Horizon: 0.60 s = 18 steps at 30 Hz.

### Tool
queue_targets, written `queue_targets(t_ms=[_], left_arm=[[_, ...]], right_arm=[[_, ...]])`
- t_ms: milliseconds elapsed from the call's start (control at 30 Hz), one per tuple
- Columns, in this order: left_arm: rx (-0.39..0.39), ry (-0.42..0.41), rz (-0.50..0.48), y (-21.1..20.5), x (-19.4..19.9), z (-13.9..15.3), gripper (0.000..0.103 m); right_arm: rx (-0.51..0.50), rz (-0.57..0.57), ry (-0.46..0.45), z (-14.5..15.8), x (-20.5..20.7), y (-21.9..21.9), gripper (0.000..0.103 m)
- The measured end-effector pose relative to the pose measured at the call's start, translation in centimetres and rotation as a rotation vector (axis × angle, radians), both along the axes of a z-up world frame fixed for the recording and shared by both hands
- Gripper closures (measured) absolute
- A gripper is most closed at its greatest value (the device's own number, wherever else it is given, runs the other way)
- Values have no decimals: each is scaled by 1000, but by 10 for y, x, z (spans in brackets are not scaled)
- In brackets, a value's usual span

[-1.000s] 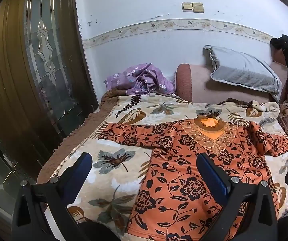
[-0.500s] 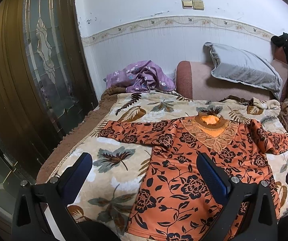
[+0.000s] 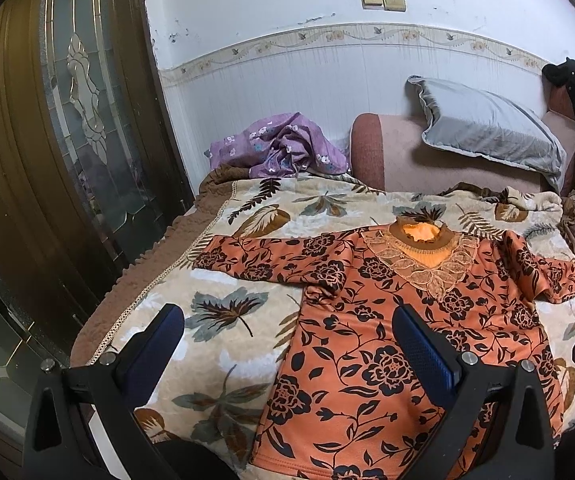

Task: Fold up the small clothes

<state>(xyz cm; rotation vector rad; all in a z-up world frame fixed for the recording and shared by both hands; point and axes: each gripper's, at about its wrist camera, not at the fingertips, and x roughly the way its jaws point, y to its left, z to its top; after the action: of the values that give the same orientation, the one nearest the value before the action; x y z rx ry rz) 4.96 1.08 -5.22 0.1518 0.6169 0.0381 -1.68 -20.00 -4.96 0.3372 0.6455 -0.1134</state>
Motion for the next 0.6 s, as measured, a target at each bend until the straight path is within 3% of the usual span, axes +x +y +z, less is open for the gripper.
queue_targets(t_ms=[600], left_arm=[[23, 50, 8, -4, 29, -20, 0]], right_arm=[[26, -3, 31, -21, 25, -7, 0]])
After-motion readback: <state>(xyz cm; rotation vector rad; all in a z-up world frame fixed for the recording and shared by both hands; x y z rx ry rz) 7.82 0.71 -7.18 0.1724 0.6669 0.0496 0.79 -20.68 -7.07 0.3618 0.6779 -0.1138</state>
